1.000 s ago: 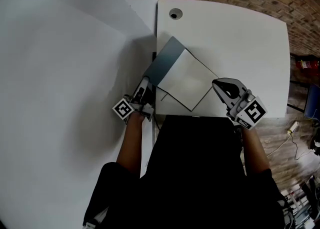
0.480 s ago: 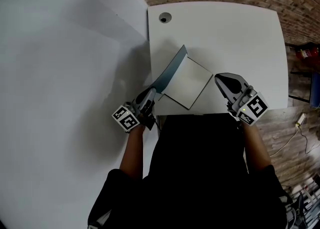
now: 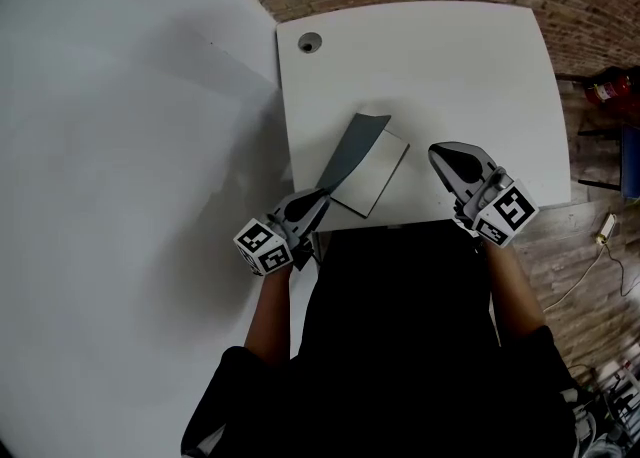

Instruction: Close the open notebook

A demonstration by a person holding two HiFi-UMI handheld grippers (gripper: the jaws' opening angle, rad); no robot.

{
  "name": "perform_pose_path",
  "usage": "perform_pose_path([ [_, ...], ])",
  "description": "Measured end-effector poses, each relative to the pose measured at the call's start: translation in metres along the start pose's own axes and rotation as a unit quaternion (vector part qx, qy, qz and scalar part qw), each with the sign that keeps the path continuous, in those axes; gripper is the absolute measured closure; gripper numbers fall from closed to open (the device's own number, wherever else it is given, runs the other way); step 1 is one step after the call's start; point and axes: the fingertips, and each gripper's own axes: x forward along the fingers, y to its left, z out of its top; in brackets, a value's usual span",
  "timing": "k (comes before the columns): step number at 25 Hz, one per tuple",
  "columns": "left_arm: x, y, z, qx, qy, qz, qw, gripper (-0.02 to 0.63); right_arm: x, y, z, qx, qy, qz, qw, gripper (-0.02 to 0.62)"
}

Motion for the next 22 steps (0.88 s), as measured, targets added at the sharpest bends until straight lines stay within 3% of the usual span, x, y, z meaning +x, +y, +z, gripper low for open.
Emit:
perform_pose_path([
  [7, 0.025, -0.019, -0.041, 0.085, 0.100, 0.001, 0.9913, 0.581, -0.030, -0.005, -0.005, 0.001, 0.001, -0.008, 1.000, 0.589],
  [13, 0.041, -0.022, -0.078, 0.135, 0.177, 0.013, 0.9748, 0.581, -0.060, -0.011, -0.012, 0.007, 0.002, -0.021, 1.000, 0.589],
  [16, 0.047, -0.023, -0.097, 0.164, 0.218, 0.019, 0.9619, 0.581, -0.072, -0.014, -0.015, 0.008, 0.000, -0.028, 1.000, 0.589],
  [22, 0.058, -0.021, -0.134, 0.223, 0.305, 0.024, 0.9255, 0.567, -0.101, -0.021, -0.021, 0.012, -0.003, -0.044, 0.999, 0.589],
])
